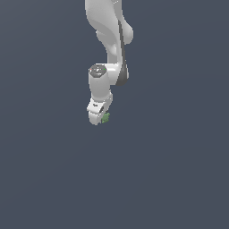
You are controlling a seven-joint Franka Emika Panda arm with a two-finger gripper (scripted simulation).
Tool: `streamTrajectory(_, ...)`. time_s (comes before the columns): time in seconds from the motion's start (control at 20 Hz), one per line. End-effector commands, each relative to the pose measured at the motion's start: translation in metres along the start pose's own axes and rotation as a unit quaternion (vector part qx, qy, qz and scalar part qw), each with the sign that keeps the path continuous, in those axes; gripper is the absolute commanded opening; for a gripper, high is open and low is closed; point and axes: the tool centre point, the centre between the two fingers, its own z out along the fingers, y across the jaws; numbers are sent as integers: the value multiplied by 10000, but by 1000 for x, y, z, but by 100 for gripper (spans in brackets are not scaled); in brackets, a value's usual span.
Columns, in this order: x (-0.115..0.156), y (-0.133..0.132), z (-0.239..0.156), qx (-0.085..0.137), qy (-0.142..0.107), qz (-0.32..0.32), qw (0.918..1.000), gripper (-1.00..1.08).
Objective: Pick up the object and move it to a goal position.
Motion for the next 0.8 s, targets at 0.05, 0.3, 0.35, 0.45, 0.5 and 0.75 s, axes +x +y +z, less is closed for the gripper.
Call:
streamTrajectory(0.05, -3, 11, -22, -1, 4, -2, 10000, -100)
streamTrajectory(0.3, -8, 32, -63, 4, 11, -4, 10000, -100)
streamTrajectory(0.35, -9, 37, -72, 4, 11, -4, 10000, -100)
streamTrajectory(0.45, -11, 46, -90, 5, 12, -5, 10000, -100)
streamTrajectory(0.5, -12, 51, -99, 5, 12, -5, 10000, -100)
streamTrajectory(0.75, -17, 73, -138, 7, 8, -2, 10000, -100)
